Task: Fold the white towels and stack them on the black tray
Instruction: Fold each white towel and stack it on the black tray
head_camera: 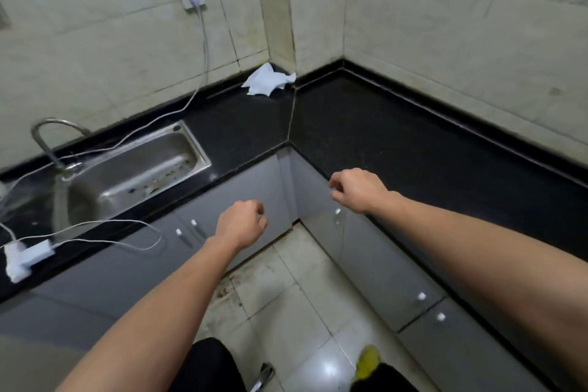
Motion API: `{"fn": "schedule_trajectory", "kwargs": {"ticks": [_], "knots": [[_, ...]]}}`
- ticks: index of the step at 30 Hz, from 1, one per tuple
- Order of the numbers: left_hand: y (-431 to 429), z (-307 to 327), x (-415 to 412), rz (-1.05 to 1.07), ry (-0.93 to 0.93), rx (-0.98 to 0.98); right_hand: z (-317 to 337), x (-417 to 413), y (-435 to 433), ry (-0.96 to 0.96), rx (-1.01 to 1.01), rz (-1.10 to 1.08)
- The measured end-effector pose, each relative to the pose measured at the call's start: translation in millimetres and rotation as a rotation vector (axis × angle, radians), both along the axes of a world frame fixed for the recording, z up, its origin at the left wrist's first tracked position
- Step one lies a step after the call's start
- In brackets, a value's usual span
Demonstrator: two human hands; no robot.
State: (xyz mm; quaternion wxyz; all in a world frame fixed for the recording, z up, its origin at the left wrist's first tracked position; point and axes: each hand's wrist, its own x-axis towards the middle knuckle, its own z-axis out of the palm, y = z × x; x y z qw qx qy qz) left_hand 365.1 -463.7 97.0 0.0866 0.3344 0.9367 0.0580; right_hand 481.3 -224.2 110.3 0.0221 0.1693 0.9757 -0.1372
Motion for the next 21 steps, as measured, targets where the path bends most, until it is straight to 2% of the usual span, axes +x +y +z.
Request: {"fn": "schedule_trajectory", "kwargs": {"ticks": [4,12,16,21], "knots": [[26,-10,-46,-0.007,-0.031,-0.010,-12,-56,31,-0.037,-0.029,-0.002],[108,4,-194,0.059,0.008,-0.022,-26,-208,124,-0.041,-0.095,-0.035],[153,14,-256,0.123,0.001,0.053,-19,-282,170,-0.034,-0.107,-0.021],[178,3,-302,0.091,-0.031,-0.043,-29,-345,197,-0.107,-0.150,-0.005]]}}
